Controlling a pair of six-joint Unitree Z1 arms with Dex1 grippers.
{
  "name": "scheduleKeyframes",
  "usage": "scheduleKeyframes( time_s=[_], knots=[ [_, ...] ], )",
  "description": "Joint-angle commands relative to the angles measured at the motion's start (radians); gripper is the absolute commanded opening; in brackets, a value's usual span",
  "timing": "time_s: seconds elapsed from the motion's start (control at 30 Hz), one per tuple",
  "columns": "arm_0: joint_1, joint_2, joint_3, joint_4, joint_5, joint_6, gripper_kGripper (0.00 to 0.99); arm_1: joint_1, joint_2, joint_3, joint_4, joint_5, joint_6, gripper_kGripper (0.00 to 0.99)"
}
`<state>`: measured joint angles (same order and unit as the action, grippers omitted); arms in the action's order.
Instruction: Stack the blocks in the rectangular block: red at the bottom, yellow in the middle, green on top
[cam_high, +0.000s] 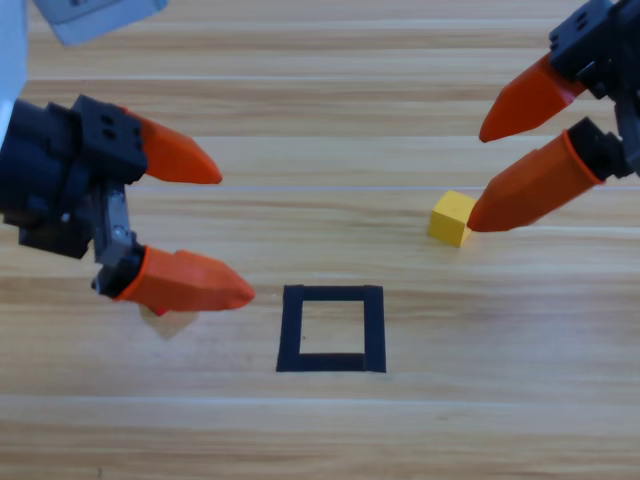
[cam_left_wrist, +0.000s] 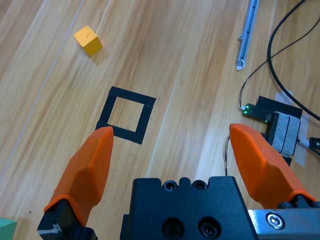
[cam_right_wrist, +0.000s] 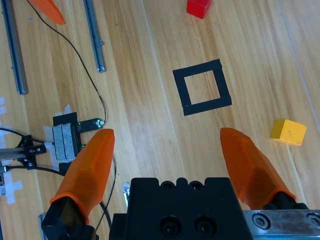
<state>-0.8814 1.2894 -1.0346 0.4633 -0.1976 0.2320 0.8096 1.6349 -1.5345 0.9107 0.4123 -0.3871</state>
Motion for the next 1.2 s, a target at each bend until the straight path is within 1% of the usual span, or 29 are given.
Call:
scheduleKeyframes(
  time_s=[0.03, 0.3, 0.4, 0.43, 0.5, 0.53, 0.6, 0.7, 0.77, 0.87, 0.93, 1.0, 1.07, 1.13, 1.2],
  knots=[
    [-0.014, -0.012, 0.004, 0.015, 0.018, -0.013, 0.990, 0.026, 0.071, 0.004, 0.014, 0.000, -0.010, 0.936],
    [-0.010, -0.010, 0.013, 0.015, 0.027, -0.017, 0.990, 0.026, 0.076, 0.007, 0.016, -0.007, 0.027, 0.936],
    [0.012, -0.012, 0.011, 0.015, 0.050, -0.054, 0.990, 0.026, 0.092, 0.002, 0.010, -0.130, 0.074, 0.936],
    [0.041, -0.012, 0.010, 0.015, 0.049, -0.075, 0.990, 0.026, 0.099, 0.004, 0.000, -0.168, 0.097, 0.936],
    [0.119, -0.012, 0.005, 0.015, 0.049, -0.143, 0.990, 0.017, 0.122, 0.005, -0.023, -0.210, 0.146, 0.936],
    [0.159, -0.010, 0.005, 0.017, 0.049, -0.181, 0.990, 0.016, 0.132, 0.004, -0.035, -0.244, 0.183, 0.936],
    [0.239, -0.005, 0.002, 0.020, 0.047, -0.261, 0.990, 0.016, 0.158, 0.004, -0.067, -0.337, 0.257, 0.939],
    [0.311, 0.001, 0.002, 0.038, 0.050, -0.368, 0.990, 0.016, 0.217, -0.004, -0.118, -0.492, 0.427, 0.962],
    [0.346, 0.005, -0.002, 0.061, 0.050, -0.408, 0.990, 0.016, 0.276, -0.033, -0.121, -0.558, 0.501, 0.963],
    [0.380, 0.022, -0.002, 0.094, 0.050, -0.436, 0.990, 0.013, 0.332, -0.058, -0.113, -0.573, 0.522, 0.962],
    [0.389, 0.045, -0.005, 0.118, 0.060, -0.451, 0.990, -0.001, 0.338, -0.076, -0.102, -0.580, 0.518, 0.962],
    [0.389, 0.062, -0.004, 0.127, 0.070, -0.456, 0.990, -0.017, 0.353, -0.091, -0.095, -0.584, 0.476, 0.960],
    [0.389, 0.087, -0.015, 0.143, 0.081, -0.451, 0.990, -0.047, 0.392, -0.144, -0.058, -0.590, 0.439, 0.959],
    [0.387, 0.140, -0.050, 0.179, 0.098, -0.416, 0.990, -0.090, 0.462, -0.222, -0.006, -0.584, 0.393, 0.959],
    [0.389, 0.196, -0.084, 0.209, 0.129, -0.378, 0.990, -0.116, 0.573, -0.357, 0.109, -0.580, 0.350, 0.957]
  ],
)
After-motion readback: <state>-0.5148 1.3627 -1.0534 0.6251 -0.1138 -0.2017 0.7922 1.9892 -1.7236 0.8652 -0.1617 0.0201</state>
